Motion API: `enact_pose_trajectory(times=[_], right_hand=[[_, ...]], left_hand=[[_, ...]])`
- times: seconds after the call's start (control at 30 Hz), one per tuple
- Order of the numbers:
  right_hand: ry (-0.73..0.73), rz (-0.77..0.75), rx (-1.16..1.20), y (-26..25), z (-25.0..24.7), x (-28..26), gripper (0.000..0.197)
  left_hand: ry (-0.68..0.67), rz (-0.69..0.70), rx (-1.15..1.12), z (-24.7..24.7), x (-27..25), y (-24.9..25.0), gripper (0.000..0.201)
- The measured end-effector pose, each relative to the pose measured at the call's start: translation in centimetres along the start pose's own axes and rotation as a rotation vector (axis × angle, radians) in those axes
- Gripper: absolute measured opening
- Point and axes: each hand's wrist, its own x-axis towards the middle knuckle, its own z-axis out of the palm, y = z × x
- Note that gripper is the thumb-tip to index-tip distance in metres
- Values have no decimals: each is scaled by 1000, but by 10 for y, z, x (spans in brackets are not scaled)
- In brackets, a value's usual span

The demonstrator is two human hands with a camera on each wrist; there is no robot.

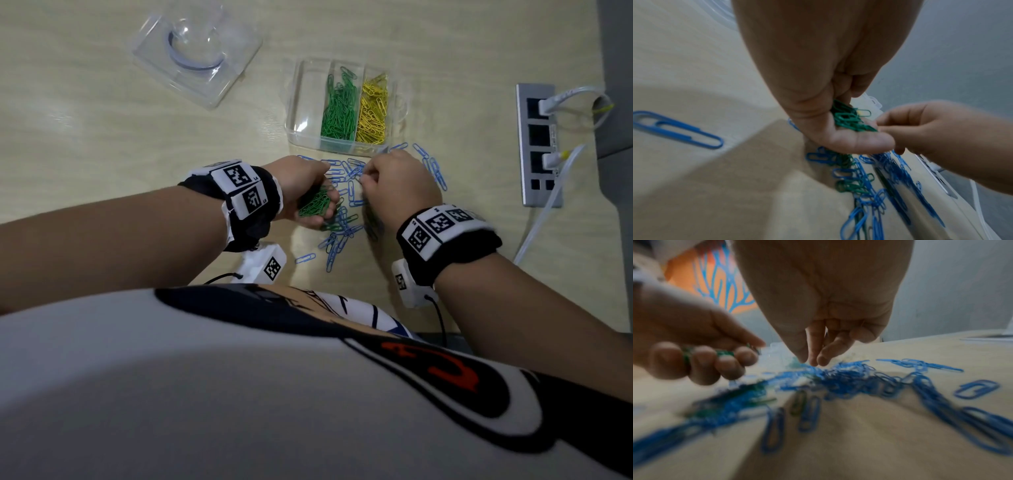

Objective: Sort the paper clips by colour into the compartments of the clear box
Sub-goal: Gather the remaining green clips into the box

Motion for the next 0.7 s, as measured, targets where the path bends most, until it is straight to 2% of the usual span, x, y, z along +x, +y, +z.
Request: enact_pose_trajectory(times=[0.13, 0.27, 0.33, 0.43, 0.53, 0.63, 0.7], right_hand=[[-54, -52, -238, 5, 9, 7, 20], [-62, -109, -314, 3, 4, 7, 20], [-58, -110, -218, 1, -1, 5, 16], [-46, -157, 44, -9, -12, -3, 6], [-112, -233, 133, -22, -18, -13, 14], [-111, -76, 114, -14, -19, -14, 16], [-155, 58, -38, -2, -18, -13, 17]], left_hand=[[13, -4, 4, -3, -1, -1, 53], [26, -6, 4, -4, 0, -1, 53], [26, -4, -3, -5, 0, -1, 53], [30, -8, -1, -5, 1, 0, 53], [11, 2, 6, -3, 2, -1, 53], [-4, 4, 23, 0, 1, -1, 53], [-2, 0, 25, 0, 0, -1, 52]])
